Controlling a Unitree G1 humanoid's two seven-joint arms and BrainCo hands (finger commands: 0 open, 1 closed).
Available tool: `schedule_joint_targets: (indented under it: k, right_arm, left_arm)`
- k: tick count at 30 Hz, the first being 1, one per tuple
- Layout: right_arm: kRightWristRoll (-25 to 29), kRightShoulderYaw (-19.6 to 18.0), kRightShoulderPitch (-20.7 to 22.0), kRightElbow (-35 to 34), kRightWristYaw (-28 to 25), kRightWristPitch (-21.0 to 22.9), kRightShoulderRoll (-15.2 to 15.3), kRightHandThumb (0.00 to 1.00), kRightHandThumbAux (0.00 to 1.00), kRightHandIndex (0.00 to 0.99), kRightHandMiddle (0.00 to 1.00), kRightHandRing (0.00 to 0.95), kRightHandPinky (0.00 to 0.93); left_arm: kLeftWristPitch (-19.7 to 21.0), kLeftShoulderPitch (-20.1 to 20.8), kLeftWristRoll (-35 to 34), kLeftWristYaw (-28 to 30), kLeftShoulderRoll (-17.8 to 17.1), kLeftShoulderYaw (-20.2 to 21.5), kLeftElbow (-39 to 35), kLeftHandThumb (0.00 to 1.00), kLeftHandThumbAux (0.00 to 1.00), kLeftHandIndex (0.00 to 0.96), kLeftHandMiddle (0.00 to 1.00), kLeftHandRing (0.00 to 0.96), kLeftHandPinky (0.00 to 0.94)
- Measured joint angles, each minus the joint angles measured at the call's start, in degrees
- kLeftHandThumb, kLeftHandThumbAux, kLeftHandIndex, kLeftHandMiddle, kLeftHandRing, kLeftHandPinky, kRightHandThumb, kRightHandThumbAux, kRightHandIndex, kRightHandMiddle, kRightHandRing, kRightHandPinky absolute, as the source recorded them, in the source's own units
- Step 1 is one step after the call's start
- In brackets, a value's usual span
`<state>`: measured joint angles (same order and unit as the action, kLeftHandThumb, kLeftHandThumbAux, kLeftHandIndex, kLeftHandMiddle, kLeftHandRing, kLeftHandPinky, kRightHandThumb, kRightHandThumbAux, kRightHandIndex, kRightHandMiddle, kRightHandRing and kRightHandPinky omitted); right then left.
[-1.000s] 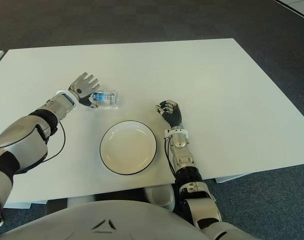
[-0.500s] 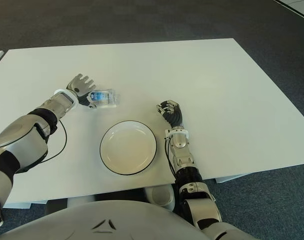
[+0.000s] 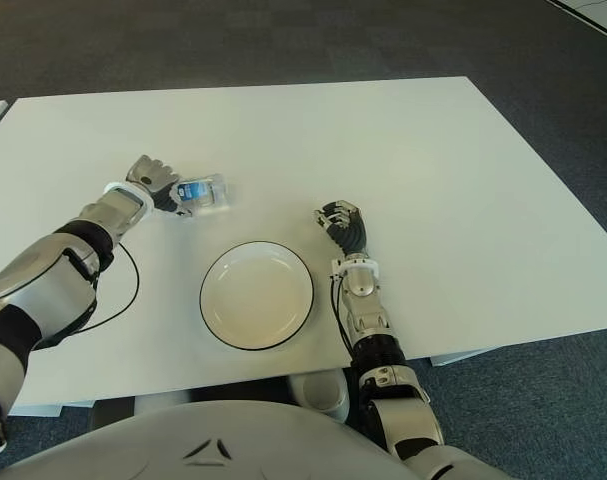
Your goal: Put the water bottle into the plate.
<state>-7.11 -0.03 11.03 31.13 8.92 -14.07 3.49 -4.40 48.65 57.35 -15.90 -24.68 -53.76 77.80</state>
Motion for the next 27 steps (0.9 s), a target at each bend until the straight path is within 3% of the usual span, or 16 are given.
schedule_joint_targets:
  k: [7,17,21,27]
  right_arm:
    - [0.2,-0.3,0.0,-0.1,-0.1,0.1,0.0,0.705,0.729,0.433,0.532,0.557,0.586]
    - [0.2,-0.3,0.0,-0.1,-0.3,0.1,0.1,0.705,0.729,0.433,0.531,0.557,0.591]
    - [0.2,-0.3,0.0,-0.1,-0.4,0.1,0.2,0.705,0.728,0.433,0.526,0.559,0.6]
    - [0.5,-0.4,-0.1,-0.2,-0.9,0.1,0.2,0.705,0.728,0.434,0.535,0.572,0.619]
  left_arm:
    - [-1.8,-0.1,-2.2,1.6,0.0,2.6,0.0,0.842,0.666,0.407,0.564,0.735,0.781]
    - [-3.1,1.0,-6.0,9.9,0.7,6.5,0.0,0.846,0.665,0.415,0.595,0.78,0.823]
    - [-3.0,1.0,-7.3,11.5,0.8,7.9,-0.1,0.848,0.662,0.439,0.513,0.812,0.853]
    - [-2.9,0.8,-8.0,12.5,0.9,8.9,-0.5,0.849,0.661,0.445,0.493,0.836,0.865]
